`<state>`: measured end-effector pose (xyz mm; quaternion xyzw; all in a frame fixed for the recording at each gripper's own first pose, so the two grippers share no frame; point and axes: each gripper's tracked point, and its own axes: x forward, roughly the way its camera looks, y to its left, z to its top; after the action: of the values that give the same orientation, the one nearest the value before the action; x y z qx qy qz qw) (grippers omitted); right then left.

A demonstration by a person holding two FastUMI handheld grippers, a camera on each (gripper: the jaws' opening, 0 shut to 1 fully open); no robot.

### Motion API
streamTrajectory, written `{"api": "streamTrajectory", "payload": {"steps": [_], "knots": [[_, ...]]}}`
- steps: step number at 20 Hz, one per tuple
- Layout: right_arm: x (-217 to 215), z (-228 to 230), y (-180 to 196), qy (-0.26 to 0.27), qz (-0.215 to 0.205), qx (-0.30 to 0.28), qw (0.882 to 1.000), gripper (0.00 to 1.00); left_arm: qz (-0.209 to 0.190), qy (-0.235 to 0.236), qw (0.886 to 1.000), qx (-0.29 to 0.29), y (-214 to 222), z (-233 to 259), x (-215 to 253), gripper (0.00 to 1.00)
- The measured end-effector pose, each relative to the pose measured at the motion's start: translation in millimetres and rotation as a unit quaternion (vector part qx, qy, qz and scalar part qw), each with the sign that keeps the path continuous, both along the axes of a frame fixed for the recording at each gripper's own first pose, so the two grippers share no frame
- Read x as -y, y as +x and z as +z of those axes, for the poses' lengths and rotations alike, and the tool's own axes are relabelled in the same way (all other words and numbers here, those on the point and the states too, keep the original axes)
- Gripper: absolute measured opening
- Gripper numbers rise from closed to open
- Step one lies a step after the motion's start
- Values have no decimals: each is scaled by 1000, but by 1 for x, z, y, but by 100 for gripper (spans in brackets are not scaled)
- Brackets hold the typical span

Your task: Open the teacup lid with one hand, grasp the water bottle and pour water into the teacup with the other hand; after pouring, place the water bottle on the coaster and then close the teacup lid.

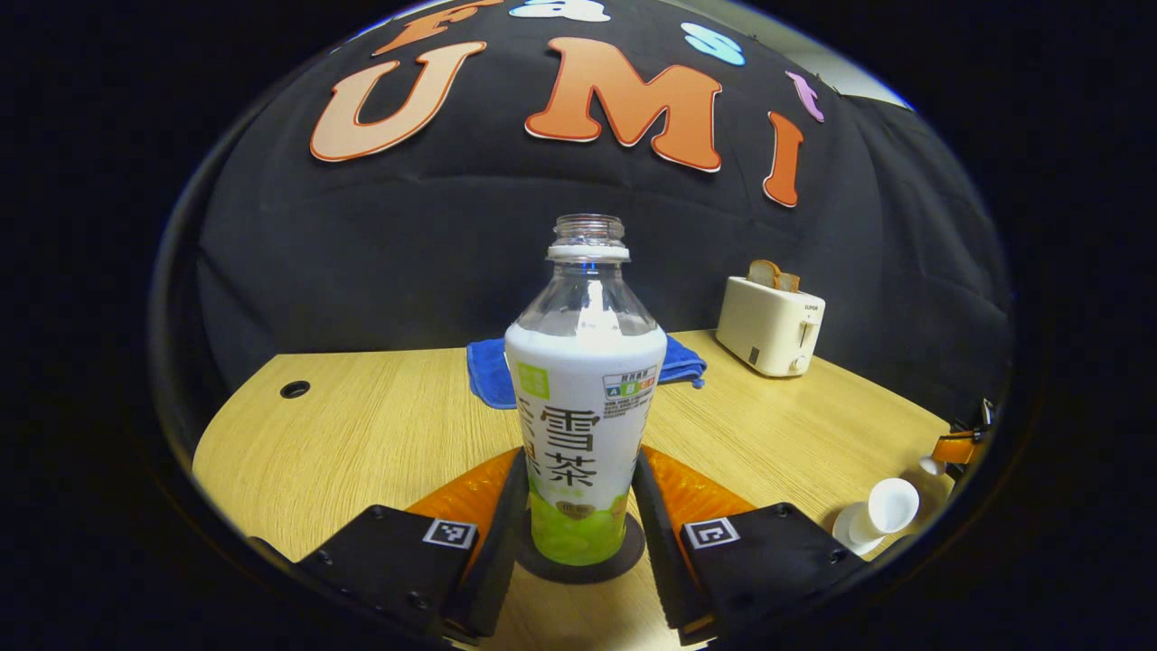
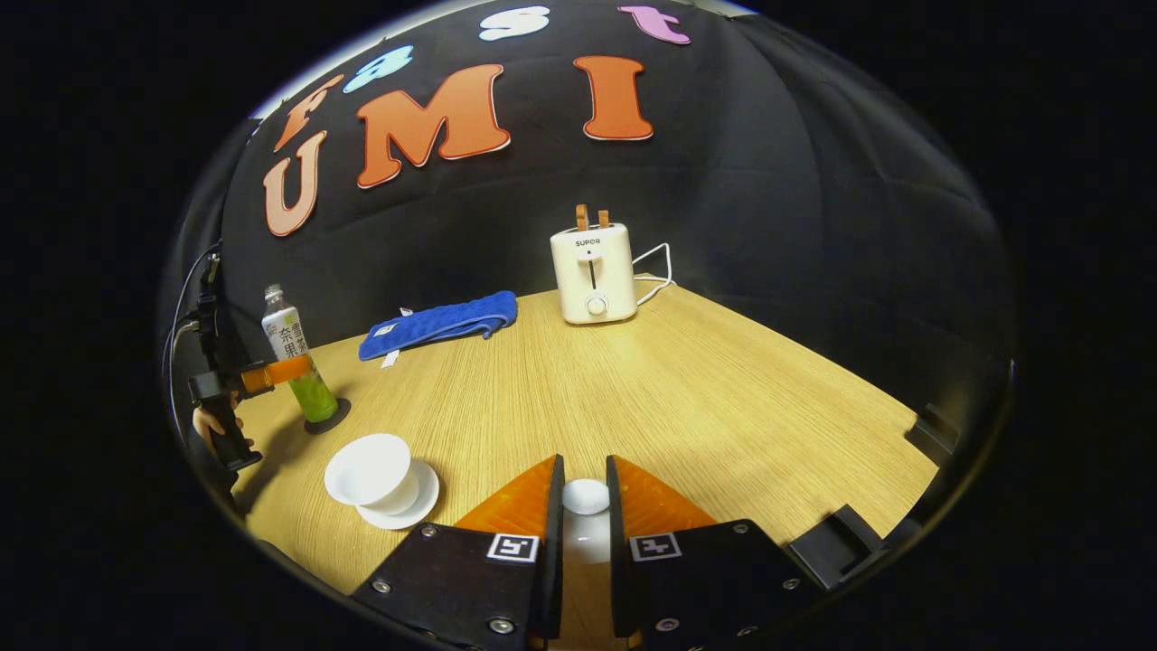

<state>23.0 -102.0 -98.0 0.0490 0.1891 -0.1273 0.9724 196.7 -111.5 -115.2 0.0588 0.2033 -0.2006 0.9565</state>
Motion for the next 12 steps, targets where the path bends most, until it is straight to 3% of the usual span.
{"api": "streamTrajectory", "payload": {"steps": [12], "knots": [[0,0,-4,3,1,1,1000,22,-1,11,1000,5,-4,-3,-1,72]]}}
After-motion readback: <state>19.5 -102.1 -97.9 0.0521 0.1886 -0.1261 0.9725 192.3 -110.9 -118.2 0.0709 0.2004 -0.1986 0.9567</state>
